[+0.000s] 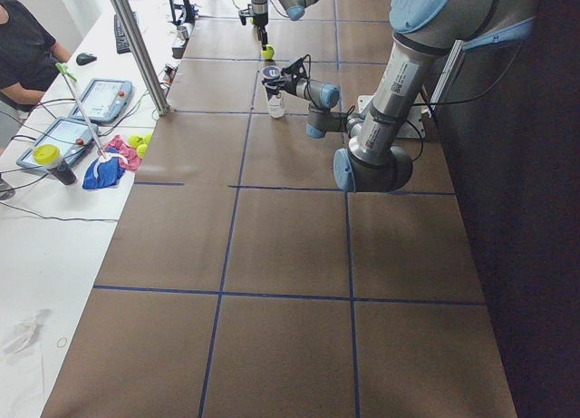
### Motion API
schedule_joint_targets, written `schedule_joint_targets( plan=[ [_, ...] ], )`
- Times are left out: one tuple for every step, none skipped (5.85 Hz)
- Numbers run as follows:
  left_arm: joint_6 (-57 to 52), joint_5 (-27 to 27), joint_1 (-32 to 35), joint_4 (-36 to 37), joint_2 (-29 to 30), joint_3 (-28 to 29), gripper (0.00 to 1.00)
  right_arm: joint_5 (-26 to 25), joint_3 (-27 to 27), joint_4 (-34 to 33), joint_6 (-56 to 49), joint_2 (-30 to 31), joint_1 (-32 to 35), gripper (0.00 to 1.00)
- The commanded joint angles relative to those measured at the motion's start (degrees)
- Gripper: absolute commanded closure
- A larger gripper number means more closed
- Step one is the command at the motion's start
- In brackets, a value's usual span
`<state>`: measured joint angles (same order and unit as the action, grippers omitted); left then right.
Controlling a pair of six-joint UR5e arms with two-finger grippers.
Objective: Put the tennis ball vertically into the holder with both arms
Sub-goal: 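Lower the right gripper onto the nearer tennis ball and grasp it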
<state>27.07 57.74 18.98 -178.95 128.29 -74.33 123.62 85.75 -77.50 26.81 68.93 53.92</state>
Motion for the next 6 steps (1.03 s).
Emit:
schedule_joint_targets(
  plan=[
    [0.0, 0.0, 0.0, 0.0, -0.1, 0.0, 0.14, 0.0, -0.9, 0.0, -0.3, 0.2, -1.7, 0.01],
    [0.0, 0.0, 0.0, 0.0, -0.1, 0.0, 0.14, -0.5, -2.7, 0.2, -0.5, 0.4, -2.2, 0.17],
    [0.0, 0.0, 0.0, 0.0, 0.0, 0.0, 0.14, -0.6, -2.7, 0.1, -0.8, 0.2, -2.2, 0.69],
    [0.0, 0.0, 0.0, 0.0, 0.0, 0.0, 0.14, -0.6, -2.3, 0.1, -0.4, 0.1, -2.0, 0.98],
    [0.0, 0.0, 0.0, 0.0, 0.0, 0.0, 0.14, -0.1, 5.1, -1.4, 0.7, -0.3, -0.6, 1.0],
    [0.0, -0.1, 0.0, 0.0, -0.1, 0.0, 0.14, 0.0, 12.5, -3.7, 3.6, -0.5, -0.5, 1.0]
  ],
)
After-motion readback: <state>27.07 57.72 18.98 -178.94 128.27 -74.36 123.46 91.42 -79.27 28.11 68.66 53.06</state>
